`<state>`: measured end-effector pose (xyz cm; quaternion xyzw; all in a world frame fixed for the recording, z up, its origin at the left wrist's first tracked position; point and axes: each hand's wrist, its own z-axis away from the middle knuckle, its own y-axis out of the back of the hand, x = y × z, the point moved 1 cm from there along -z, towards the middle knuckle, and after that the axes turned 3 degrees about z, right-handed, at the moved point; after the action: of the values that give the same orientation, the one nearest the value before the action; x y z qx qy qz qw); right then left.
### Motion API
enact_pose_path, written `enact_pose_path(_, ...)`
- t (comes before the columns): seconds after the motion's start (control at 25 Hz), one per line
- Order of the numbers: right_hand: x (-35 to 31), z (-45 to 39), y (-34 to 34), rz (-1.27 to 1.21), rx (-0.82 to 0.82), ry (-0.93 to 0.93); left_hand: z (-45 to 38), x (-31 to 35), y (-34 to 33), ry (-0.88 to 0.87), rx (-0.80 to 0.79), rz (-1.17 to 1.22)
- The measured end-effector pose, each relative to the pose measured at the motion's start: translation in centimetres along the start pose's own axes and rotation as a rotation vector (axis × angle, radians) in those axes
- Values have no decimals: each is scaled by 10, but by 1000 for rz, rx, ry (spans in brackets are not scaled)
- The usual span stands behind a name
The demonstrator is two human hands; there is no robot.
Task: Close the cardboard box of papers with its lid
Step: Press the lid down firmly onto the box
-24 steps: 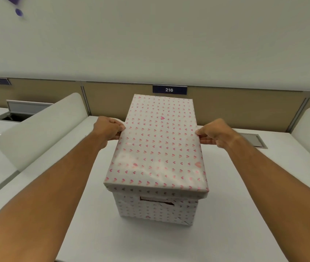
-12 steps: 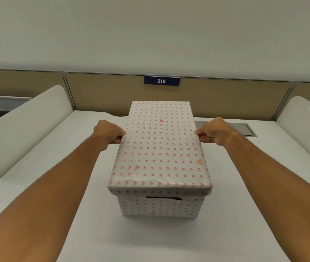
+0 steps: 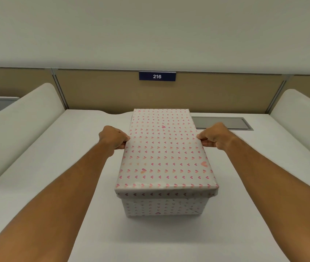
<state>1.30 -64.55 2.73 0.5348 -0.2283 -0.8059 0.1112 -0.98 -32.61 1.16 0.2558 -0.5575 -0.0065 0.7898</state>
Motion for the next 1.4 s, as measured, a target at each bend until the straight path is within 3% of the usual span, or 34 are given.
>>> enact_pose_path(0.48,4,-20,-10,37,-9,27,-13,4,-5,35,14,2)
enact_pose_path(0.84,11,-22,-7,9,-102,-12,-10,2,-2,97,-40,2)
enact_pose_path(1.4,17,-17,-8,3,-228,-43,-3,2,-5,131,22,-46)
